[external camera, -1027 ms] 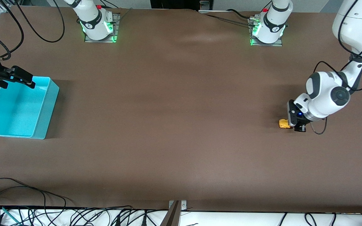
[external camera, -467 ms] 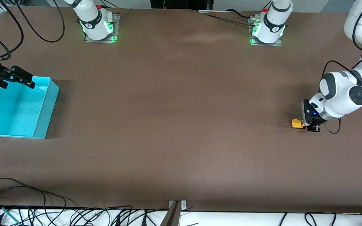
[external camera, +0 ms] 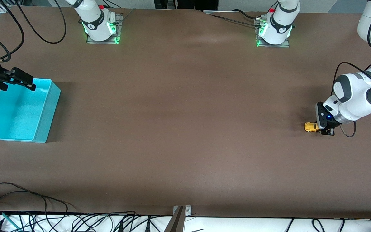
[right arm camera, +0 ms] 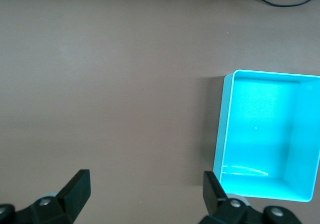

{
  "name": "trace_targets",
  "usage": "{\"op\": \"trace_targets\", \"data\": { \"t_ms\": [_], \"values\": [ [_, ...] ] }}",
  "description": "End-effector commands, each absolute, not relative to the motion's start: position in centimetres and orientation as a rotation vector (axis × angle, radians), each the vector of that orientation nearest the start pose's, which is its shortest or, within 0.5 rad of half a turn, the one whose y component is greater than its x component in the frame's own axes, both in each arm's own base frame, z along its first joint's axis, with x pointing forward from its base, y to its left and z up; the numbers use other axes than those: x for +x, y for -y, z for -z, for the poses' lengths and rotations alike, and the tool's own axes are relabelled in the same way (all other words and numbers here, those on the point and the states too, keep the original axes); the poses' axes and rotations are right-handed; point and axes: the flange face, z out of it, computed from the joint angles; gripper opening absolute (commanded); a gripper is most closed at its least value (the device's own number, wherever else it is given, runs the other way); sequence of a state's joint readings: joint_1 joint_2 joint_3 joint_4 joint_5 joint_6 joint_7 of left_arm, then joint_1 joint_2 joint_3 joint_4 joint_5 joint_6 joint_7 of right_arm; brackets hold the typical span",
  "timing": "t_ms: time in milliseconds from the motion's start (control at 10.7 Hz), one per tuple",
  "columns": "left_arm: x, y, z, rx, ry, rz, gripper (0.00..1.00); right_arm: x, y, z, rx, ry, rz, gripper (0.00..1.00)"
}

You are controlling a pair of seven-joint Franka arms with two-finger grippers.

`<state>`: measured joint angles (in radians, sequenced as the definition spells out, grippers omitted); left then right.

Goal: Wind up and store yellow beetle car
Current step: 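Drag the car backward along the table with the left gripper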

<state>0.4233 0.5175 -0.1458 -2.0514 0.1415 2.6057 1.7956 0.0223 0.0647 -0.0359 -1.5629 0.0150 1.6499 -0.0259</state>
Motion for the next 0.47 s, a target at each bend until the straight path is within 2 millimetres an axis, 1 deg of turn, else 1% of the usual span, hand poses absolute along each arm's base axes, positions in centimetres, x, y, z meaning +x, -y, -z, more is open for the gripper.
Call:
{"op": "trace_targets", "data": {
  "t_ms": [0,93,187,280,373],
  "values": [
    [57.3,-17.2,-17.1,-2.125,-2.278,0.003,0.16,57.9,0.9,-60.3,-3.145,0.02,0.046,1.0],
    [57.5,-17.3,-17.3,-2.124,-2.273,0.007,0.48,57.9,0.9,-60.3,-3.145,0.02,0.043,1.0],
    [57.7,-17.5,-17.6,-2.118,-2.268,0.012,0.99,57.9,0.9,-60.3,-3.145,0.017,0.043,1.0],
    [57.8,-18.1,-18.1,-2.119,-2.256,0.019,1.0,57.9,0.9,-60.3,-3.145,0.015,0.043,1.0],
    [57.9,-18.5,-19.2,-2.129,-2.247,0.016,1.0,57.9,1.0,-60.3,-3.145,0.01,0.046,1.0]
  ]
}}
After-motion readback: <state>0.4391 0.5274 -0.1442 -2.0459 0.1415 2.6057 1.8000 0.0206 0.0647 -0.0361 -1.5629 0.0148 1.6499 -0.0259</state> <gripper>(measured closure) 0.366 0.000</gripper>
